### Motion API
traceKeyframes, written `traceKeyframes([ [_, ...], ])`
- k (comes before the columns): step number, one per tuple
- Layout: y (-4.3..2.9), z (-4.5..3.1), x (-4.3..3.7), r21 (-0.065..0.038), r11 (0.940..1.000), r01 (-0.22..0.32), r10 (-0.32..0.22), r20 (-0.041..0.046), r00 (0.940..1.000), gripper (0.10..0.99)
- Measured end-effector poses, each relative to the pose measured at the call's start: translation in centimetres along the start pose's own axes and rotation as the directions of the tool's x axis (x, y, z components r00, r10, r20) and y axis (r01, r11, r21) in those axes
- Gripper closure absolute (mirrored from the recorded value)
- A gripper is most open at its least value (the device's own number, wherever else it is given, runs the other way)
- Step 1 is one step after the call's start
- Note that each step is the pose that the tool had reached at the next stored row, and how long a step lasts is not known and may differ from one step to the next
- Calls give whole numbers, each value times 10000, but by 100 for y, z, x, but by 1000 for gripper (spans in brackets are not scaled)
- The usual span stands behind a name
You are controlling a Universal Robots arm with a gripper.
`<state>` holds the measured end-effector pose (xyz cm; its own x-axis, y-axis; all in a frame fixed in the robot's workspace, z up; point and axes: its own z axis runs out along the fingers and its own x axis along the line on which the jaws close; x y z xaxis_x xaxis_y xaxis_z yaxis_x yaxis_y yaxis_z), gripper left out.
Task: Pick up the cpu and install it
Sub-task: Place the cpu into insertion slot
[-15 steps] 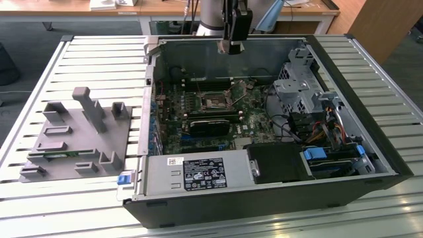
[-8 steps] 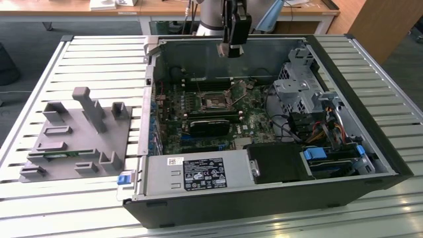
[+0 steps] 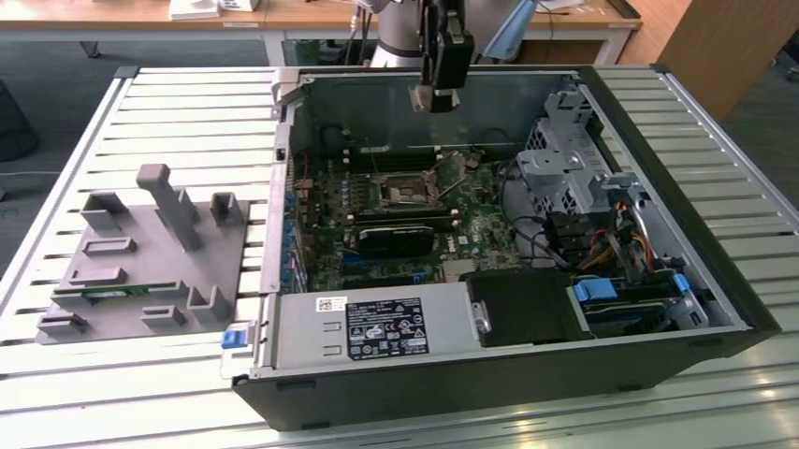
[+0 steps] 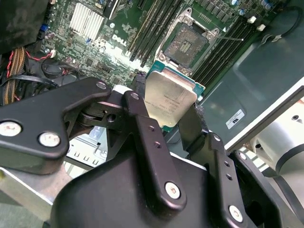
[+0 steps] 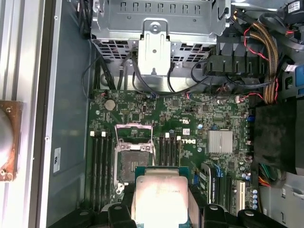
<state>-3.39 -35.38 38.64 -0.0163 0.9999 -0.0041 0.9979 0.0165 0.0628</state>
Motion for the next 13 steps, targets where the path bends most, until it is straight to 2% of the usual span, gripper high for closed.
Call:
traceKeyframes([
  [7, -9, 49, 9, 1, 9994, -344, 344, 20, 9994, 561],
  [13, -53, 113, 12, 0, 9995, -322, 322, 19, 9995, 561],
])
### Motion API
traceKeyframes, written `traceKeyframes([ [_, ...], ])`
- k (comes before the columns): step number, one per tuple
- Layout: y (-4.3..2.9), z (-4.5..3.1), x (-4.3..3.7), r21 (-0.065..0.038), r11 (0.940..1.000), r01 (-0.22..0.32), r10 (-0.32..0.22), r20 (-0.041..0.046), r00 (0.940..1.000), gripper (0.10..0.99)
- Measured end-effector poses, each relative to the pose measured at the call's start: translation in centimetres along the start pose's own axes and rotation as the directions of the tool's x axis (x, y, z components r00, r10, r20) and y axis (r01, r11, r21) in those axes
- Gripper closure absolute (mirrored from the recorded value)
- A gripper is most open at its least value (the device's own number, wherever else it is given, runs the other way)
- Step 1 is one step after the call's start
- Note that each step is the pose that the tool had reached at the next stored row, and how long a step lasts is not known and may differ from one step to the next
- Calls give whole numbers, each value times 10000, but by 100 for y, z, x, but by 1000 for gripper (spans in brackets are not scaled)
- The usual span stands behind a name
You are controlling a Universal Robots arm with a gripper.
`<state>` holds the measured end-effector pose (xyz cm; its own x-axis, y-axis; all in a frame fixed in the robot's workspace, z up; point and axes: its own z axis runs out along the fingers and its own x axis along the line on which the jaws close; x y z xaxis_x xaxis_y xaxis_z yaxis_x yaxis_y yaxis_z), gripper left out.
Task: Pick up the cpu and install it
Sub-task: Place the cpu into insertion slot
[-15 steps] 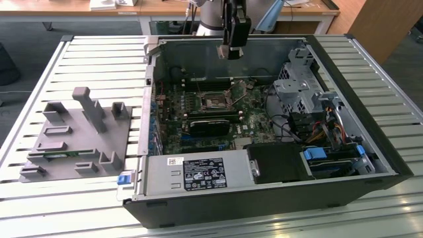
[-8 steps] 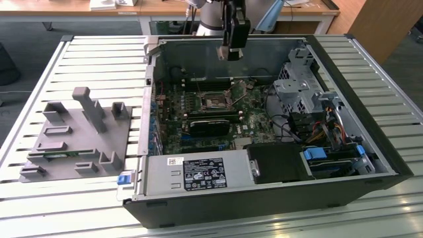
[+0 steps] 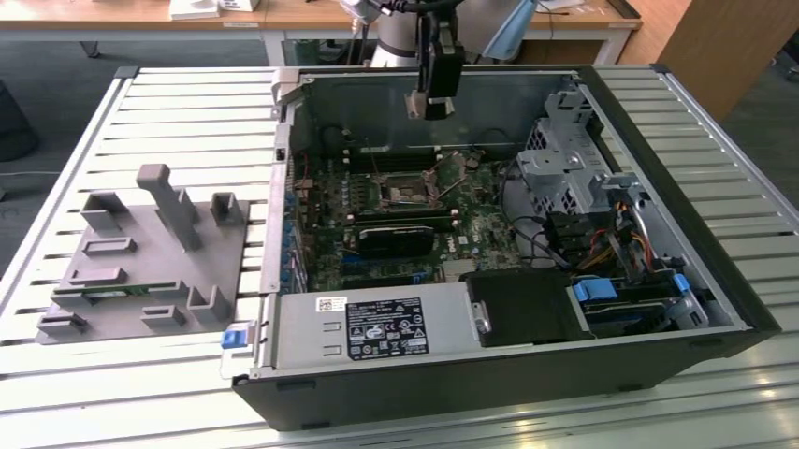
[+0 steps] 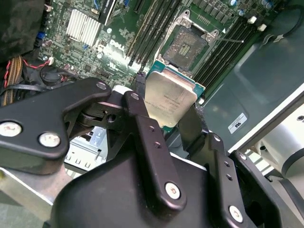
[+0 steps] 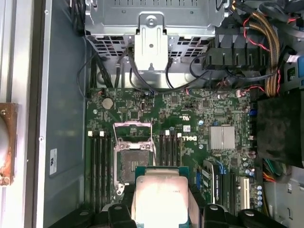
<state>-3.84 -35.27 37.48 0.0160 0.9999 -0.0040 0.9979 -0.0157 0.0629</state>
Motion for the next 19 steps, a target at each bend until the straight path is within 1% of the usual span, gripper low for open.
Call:
traceKeyframes([
  [9, -8, 111, 0, 0, 10000, 23, -23, -1, 10000, 561],
  [11, -9, 127, 1, 0, 10000, 87, -87, -4, 10000, 561],
  [15, -10, 150, 1, -2, 9992, 409, -409, -25, 9992, 561],
  [19, -12, 166, 1, -2, 9990, 452, -452, -28, 9990, 561],
])
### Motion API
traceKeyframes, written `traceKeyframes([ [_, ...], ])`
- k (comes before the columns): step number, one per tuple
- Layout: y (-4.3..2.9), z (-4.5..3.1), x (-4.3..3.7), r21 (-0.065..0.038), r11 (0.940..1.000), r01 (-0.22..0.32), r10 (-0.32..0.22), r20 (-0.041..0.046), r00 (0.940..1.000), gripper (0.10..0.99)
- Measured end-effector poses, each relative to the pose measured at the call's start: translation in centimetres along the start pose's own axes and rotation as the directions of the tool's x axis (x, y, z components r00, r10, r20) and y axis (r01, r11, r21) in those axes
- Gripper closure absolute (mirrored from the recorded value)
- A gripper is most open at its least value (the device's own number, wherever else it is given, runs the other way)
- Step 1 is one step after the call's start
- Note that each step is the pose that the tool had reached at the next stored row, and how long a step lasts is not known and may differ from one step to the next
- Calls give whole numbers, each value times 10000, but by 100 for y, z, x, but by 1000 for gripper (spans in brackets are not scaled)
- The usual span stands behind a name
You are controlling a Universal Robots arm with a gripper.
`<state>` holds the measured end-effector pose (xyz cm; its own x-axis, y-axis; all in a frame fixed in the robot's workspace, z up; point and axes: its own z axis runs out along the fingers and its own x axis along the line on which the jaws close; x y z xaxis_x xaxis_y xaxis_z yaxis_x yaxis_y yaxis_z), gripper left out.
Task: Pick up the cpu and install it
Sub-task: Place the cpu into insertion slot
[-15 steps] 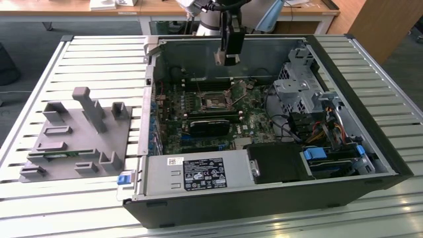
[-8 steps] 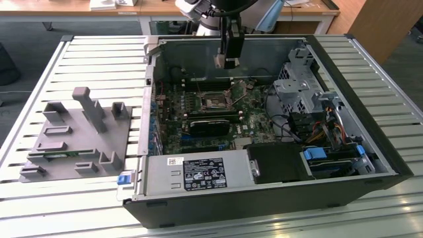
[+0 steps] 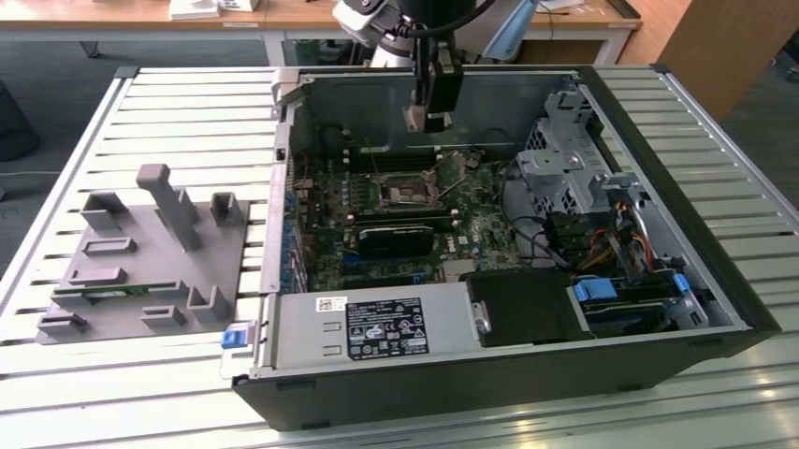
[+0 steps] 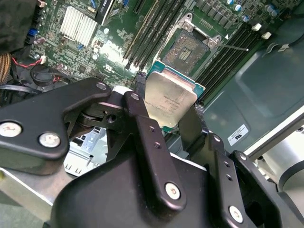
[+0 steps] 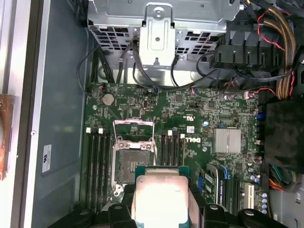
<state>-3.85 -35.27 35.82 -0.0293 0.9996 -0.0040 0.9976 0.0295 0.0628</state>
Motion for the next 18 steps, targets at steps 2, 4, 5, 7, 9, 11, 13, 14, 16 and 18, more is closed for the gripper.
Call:
traceKeyframes([
  [2, 0, 8, 0, 0, 10000, 11, -11, -1, 10000, 561],
  [4, -1, 14, 0, 0, 10000, 21, -21, -1, 10000, 561],
  [5, -1, 18, 0, 0, 10000, 25, -25, -2, 10000, 561],
  [7, -2, 25, 0, 0, 10000, 29, -29, -2, 10000, 561],
  [9, -2, 35, 0, 0, 10000, 32, -32, -3, 10000, 561],
  [11, -3, 45, 0, 0, 10000, 33, -33, -2, 10000, 561],
  [13, -3, 55, 0, 0, 10000, 33, -33, -2, 10000, 561],
  [14, -4, 58, 0, 0, 10000, 34, -34, -1, 10000, 561],
  [16, -4, 65, 0, 0, 10000, 33, -33, -2, 10000, 561],
  [18, -4, 72, 0, 0, 10000, 34, -34, -2, 10000, 561],
])
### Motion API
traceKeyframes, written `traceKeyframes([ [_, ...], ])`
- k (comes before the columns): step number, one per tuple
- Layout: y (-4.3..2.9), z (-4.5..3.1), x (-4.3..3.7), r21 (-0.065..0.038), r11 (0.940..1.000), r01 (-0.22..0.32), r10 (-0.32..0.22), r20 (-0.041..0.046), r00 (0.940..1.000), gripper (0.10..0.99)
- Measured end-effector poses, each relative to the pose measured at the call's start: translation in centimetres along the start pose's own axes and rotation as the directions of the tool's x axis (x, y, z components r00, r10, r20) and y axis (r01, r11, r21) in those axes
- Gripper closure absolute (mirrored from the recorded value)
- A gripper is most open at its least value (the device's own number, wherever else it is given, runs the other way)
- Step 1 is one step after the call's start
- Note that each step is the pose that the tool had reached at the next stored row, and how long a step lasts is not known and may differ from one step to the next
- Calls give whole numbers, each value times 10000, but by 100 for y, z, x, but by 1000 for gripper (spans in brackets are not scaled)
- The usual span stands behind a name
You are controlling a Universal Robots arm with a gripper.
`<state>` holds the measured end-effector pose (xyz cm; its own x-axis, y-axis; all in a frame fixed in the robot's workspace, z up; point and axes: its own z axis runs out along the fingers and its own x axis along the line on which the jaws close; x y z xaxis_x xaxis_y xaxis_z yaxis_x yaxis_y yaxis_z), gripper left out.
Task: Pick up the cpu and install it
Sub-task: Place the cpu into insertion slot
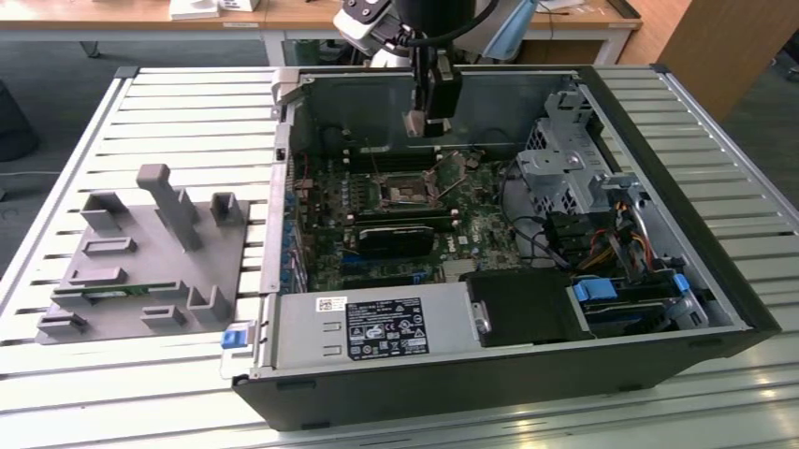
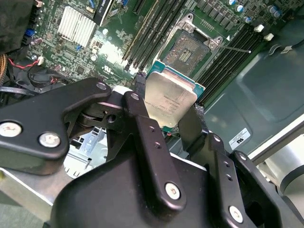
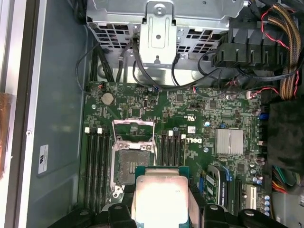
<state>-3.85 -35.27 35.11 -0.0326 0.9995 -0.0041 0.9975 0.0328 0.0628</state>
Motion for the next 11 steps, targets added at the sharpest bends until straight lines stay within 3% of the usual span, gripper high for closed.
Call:
traceKeyframes([
  [11, -3, 41, 0, 0, 10000, 0, 0, 1, 10000, 561],
])
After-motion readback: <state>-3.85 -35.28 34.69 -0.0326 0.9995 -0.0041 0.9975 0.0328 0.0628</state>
